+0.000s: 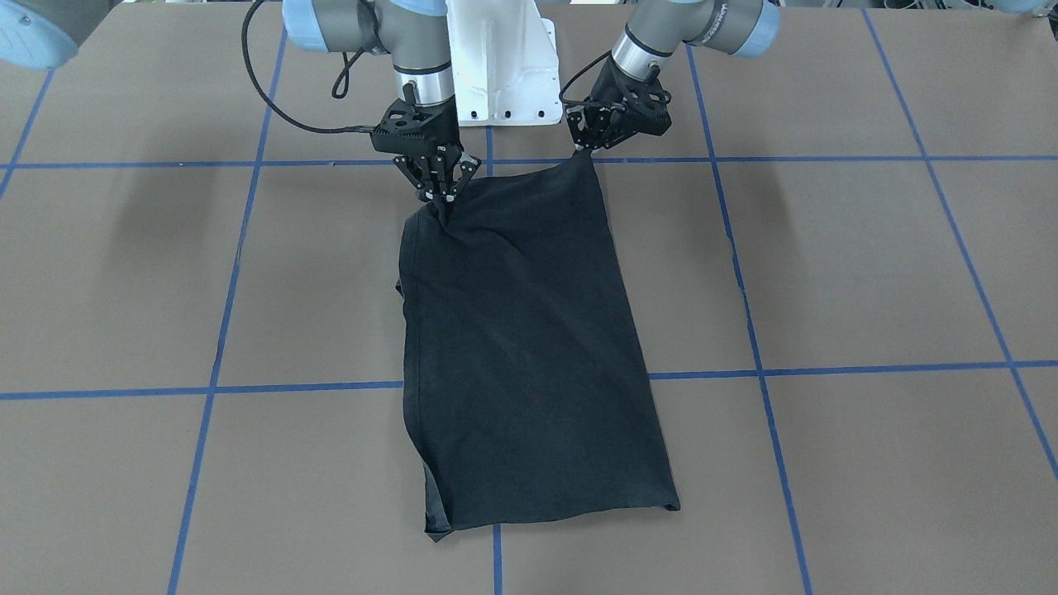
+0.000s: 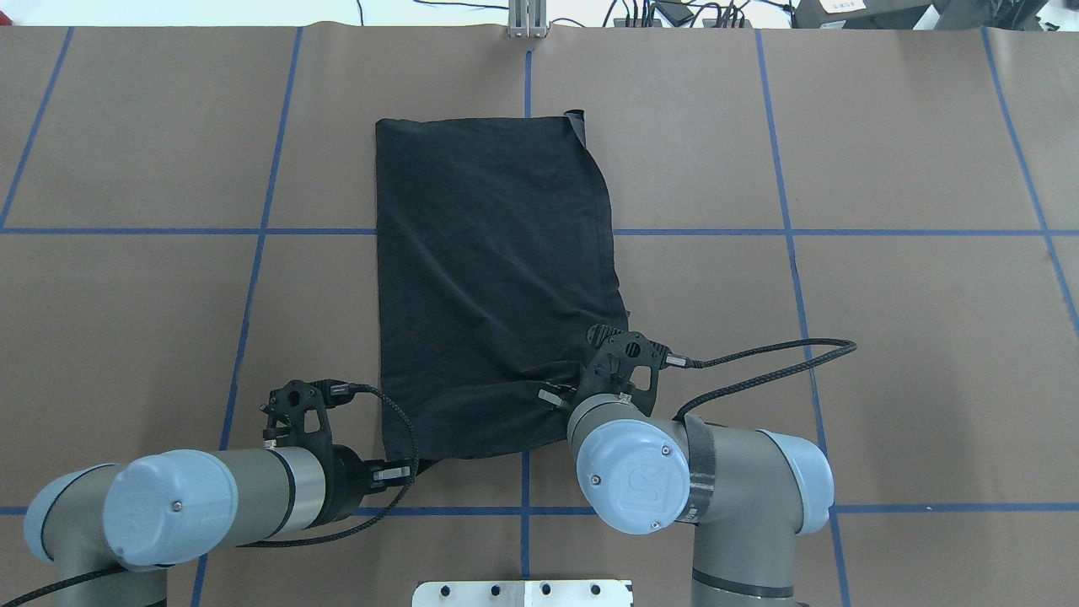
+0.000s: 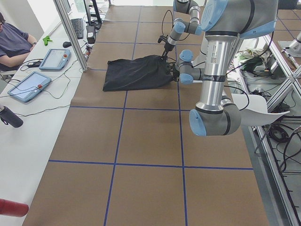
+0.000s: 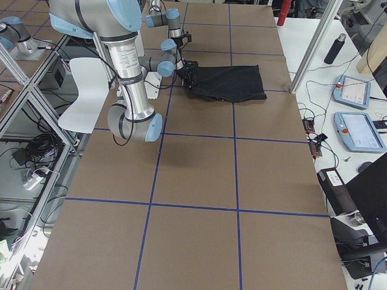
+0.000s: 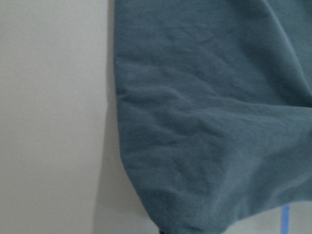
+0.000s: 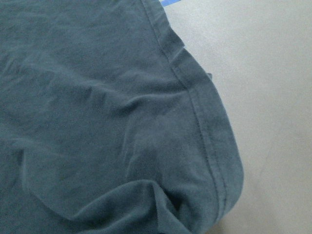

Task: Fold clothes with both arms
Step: 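Lift the near shirt edge with both grippers and carry it away from the robot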

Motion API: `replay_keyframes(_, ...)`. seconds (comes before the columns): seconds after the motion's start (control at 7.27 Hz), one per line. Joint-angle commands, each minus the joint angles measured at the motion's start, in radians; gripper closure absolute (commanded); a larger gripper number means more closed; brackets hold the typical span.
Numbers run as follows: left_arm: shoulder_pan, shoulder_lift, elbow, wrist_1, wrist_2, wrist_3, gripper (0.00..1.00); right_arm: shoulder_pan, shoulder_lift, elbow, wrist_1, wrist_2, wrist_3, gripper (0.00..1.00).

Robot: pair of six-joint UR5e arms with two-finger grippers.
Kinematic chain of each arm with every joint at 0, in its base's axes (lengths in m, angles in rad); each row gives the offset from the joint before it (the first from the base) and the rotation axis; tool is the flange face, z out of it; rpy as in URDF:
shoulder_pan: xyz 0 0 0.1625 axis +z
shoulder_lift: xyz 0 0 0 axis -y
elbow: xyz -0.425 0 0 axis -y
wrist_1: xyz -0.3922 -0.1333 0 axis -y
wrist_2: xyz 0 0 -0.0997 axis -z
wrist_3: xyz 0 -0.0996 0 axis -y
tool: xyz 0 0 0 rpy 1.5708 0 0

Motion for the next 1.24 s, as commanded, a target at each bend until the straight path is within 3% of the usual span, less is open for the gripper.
replay_keyframes(0.0,-0.001,0.008,-0.145,0.094,-0.002,-0.001,1.0,-0.057,-0.069,0.169,-0.082,-0.003,0.003,1.0)
replay_keyframes(0.28,-0.001,0.002,-0.295,0.228,-0.075,-0.009,1.0,-0.1,-0.111,0.363,-0.215,-0.001,0.008,1.0)
replay_keyframes(0.41,-0.014,-0.005,-0.295,0.246,-0.095,-0.003,1.0,-0.106,-0.093,0.394,-0.244,0.0,0.008,1.0)
replay_keyframes(0.83,-0.111,-0.097,-0.211,0.254,-0.097,0.06,1.0,-0.008,-0.047,0.369,-0.248,0.0,-0.004,1.0)
replay_keyframes(1.1,-0.219,-0.175,-0.116,0.275,-0.12,0.147,1.0,0.071,0.04,0.249,-0.246,0.02,-0.006,1.0)
